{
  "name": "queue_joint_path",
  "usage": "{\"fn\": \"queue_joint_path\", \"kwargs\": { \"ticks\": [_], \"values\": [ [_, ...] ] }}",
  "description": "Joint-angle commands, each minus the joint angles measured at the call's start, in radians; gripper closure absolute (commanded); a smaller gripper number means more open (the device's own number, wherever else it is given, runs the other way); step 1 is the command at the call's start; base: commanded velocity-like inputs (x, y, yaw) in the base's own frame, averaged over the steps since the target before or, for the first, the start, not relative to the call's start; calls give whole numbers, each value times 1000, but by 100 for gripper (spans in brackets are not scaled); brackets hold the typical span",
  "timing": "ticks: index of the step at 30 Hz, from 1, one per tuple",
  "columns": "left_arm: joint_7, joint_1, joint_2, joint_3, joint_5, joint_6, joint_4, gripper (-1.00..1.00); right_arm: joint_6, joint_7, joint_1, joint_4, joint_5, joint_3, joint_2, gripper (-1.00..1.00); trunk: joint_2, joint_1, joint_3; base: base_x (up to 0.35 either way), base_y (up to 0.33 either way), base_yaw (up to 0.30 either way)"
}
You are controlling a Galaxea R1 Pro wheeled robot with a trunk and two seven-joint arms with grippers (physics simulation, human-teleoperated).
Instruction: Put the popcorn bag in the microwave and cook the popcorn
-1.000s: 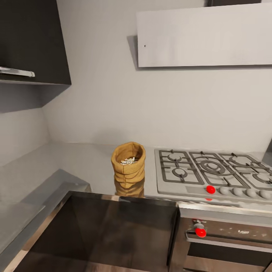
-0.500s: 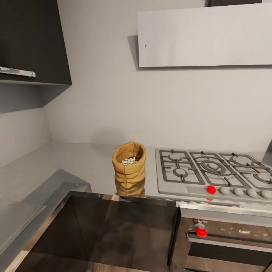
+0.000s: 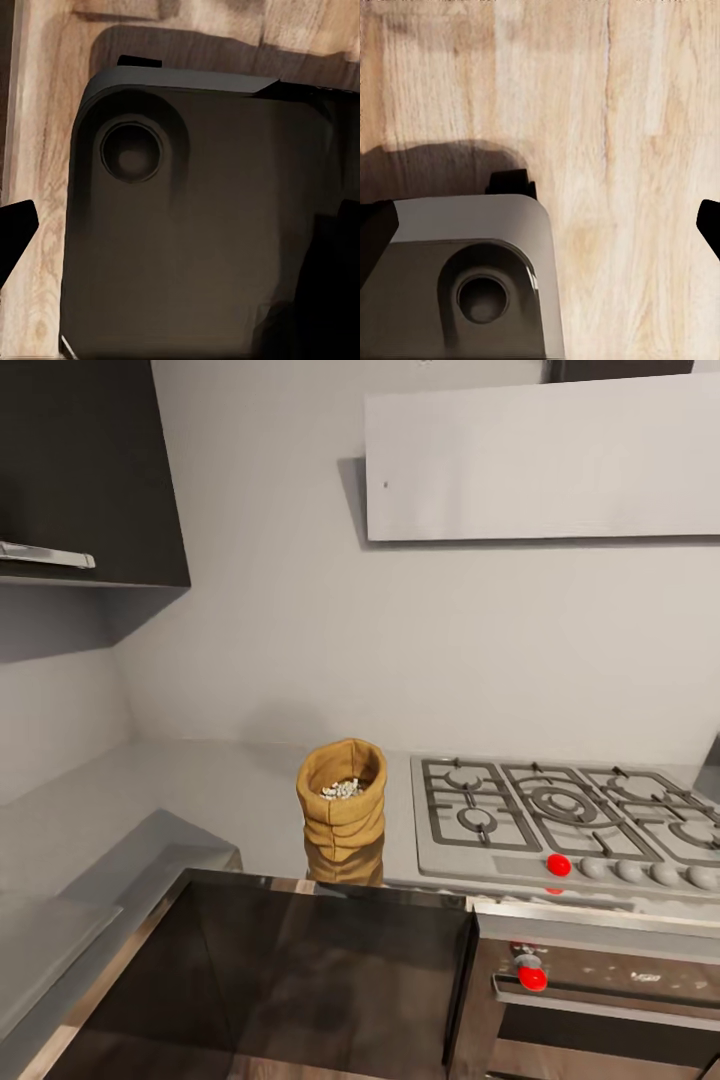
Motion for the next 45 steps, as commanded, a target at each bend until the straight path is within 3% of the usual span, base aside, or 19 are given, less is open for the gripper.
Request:
{"fn": "queue_joint_path", "kwargs": {
  "ticks": [1,23,30,42,45],
  "values": [
    [1,0,0,1,8,-1,-1,-100,-6,1,-1,3,6,-8,-1,-100,7,-4,2,0,0,0],
    [0,0,2,1,9,-1,-2,-100,-5,1,-1,3,5,-8,9,-100,161,-88,71,0,0,0],
    [-2,0,3,0,62,-1,-2,-100,-6,3,-1,4,6,-8,10,-100,210,-115,93,0,0,0],
    [-2,0,2,-1,68,-1,-1,-100,-4,3,-1,4,6,-7,11,-100,294,-161,131,0,0,0],
    [-1,0,1,-1,67,-1,-3,-100,-2,3,-1,4,6,-7,11,-100,294,-161,131,0,0,0]
  ]
}}
